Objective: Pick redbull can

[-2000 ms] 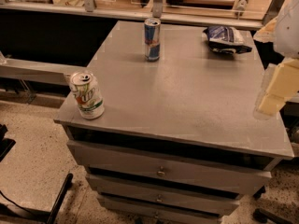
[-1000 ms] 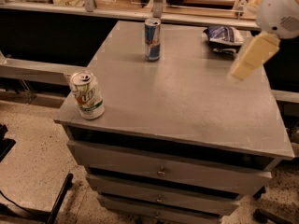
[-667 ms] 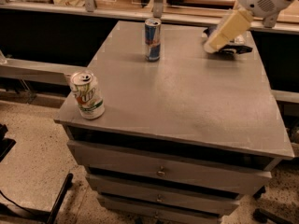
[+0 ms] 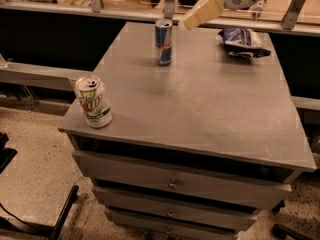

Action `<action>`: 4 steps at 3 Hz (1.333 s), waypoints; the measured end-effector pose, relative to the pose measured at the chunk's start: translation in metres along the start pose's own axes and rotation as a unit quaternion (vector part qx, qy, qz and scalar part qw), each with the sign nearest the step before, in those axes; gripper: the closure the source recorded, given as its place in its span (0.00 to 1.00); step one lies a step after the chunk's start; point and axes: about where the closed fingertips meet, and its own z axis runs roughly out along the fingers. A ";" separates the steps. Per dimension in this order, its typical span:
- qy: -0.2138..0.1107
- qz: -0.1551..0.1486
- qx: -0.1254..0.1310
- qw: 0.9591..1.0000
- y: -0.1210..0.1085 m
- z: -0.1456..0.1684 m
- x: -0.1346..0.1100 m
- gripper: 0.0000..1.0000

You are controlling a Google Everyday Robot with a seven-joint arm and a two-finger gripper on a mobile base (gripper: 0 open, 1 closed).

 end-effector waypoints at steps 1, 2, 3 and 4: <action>-0.041 0.062 0.008 0.997 -0.010 0.045 0.004 0.00; -0.073 0.102 0.016 0.992 -0.009 0.079 0.014 0.00; -0.088 0.124 0.016 0.988 -0.003 0.107 0.021 0.00; -0.101 0.129 0.003 0.987 0.005 0.127 0.023 0.18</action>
Offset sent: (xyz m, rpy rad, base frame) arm 0.0793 0.0553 -0.0746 0.3684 0.0491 -0.1109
